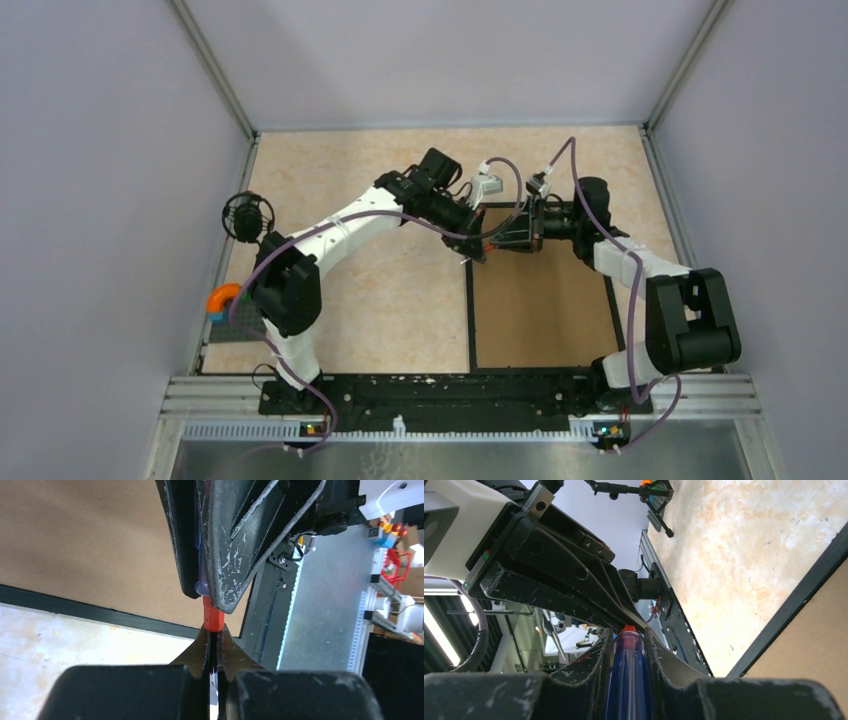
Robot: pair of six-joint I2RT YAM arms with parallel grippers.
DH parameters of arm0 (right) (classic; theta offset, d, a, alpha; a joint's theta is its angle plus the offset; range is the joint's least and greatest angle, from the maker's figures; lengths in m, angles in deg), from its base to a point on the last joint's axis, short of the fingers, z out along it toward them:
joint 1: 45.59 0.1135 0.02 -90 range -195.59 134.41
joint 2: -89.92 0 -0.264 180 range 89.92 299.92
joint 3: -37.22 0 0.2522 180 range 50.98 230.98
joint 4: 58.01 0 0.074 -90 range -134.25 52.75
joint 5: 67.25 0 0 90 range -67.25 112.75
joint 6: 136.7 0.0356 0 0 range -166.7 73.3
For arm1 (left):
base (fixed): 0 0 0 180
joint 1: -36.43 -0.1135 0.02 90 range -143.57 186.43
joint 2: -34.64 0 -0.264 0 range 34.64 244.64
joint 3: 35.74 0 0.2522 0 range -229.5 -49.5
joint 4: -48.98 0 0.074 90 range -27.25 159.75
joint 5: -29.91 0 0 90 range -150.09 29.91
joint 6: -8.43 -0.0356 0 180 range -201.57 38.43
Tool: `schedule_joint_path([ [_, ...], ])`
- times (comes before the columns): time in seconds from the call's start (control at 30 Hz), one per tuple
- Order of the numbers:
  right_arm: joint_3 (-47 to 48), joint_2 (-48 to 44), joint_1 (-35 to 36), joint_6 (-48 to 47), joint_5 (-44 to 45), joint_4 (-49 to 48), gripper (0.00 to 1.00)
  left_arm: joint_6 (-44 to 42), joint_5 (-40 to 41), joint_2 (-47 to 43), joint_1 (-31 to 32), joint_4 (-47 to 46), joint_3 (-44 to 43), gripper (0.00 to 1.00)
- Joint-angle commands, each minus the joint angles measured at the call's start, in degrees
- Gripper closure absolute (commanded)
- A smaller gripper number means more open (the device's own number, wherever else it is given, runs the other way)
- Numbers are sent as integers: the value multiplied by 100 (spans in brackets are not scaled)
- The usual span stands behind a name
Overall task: Take the photo out of the frame
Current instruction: Place the screwdriver at the center of the board.
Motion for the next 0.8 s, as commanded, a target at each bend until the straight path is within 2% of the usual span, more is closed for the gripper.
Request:
schedule_joint_path([
  [0.0, 83, -130, 495, -451, -257, 495, 100, 999, -564, -87, 162, -2984, 275, 100],
  [0.1, 0, -43, 576, -461, -416, 599, 100, 947, -448, -198, 168, -3710, 357, 100],
  [0.27, 218, -9, 580, -735, -443, 994, 98, 375, -129, -244, 25, -3109, 202, 100],
  [0.37, 817, 113, 170, -1465, -279, 1791, 76, 170, 6, -541, -173, -2537, 617, 100],
  [0.4, 1050, 175, 3, -1719, -258, 2116, 65, 78, 76, -642, -278, -2142, 759, 100],
  [0.47, 1575, 334, -427, -2339, -148, 2893, 54, -125, 130, -895, -548, -1729, 1171, 100],
  [0.57, 2300, 527, -948, -3210, 4, 4091, 45, -259, 212, -1305, -1101, -1468, 2008, 100],
  [0.67, 2909, 677, -1423, -3892, 250, 4889, 41, -533, 734, -1639, -1581, -1214, 2592, 100],
  [0.77, 3399, 799, -1855, -4326, 673, 5425, 32, -727, 1510, -1881, -2018, -1112, 3082, 100],
])
